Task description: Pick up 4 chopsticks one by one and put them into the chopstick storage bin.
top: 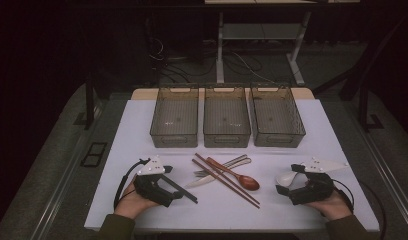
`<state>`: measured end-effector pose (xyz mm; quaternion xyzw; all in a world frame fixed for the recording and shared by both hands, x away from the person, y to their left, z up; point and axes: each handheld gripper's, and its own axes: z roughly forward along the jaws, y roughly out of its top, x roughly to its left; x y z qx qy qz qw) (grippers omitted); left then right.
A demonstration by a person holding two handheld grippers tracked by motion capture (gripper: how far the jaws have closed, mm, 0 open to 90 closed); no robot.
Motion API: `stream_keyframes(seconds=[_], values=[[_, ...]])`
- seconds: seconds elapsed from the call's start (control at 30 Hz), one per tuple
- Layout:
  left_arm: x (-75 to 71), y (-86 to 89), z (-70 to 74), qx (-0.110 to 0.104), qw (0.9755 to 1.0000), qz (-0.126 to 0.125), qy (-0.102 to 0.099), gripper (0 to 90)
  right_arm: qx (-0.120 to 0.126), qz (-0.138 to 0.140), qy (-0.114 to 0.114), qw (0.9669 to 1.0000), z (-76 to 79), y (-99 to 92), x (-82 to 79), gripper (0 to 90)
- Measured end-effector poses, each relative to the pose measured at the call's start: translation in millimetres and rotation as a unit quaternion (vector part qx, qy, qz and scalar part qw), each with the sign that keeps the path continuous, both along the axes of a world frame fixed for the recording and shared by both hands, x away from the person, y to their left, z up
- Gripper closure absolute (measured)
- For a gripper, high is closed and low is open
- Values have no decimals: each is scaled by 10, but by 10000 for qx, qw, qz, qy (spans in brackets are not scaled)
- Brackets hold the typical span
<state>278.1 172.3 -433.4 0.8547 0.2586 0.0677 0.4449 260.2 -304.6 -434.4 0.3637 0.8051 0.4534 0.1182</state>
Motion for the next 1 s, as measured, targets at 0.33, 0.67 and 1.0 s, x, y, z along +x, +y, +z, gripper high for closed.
stream_keyframes(seconds=[0.33,0.67,1.0], values=[[10,1,22,7,9999,-13,123,114,79,-9,10,10000,3,-13,11,13],[52,38,75,26,10000,-13,91,319,109,0,-1,9999,17,-4,-1,13],[213,137,90,144,9997,167,86,606,88,-28,48,9999,3,-1,8,13]])
